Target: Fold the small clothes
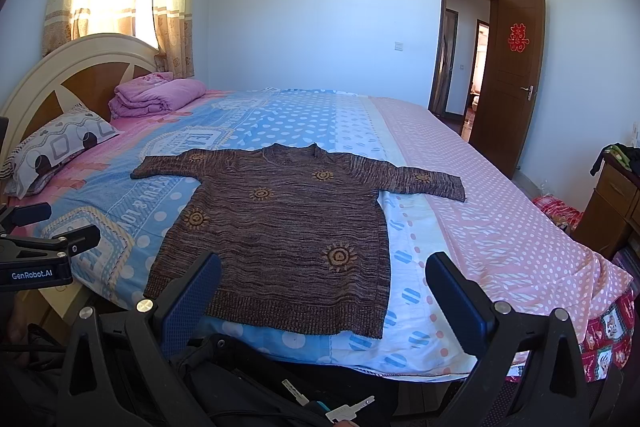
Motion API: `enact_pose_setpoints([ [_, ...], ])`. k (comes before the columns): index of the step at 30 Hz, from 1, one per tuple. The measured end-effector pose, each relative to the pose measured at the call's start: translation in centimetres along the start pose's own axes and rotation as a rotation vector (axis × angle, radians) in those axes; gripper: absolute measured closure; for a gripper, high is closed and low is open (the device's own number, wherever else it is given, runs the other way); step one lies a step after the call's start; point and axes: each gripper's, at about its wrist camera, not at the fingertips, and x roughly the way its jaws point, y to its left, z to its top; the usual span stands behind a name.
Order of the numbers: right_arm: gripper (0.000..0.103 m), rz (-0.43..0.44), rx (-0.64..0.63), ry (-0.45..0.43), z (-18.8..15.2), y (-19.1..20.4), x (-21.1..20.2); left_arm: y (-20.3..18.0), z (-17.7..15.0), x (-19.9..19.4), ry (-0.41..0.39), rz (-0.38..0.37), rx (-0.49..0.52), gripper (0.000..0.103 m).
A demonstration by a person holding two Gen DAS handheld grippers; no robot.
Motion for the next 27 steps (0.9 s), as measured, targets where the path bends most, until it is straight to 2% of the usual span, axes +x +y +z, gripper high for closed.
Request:
enact_pose_setpoints([
  [27, 0.001, 0.004, 0.009, 0.012, 0.08, 0.02, 0.31, -0.07, -0.74, 0.6, 0.017, -0.009, -0.009, 0.0],
])
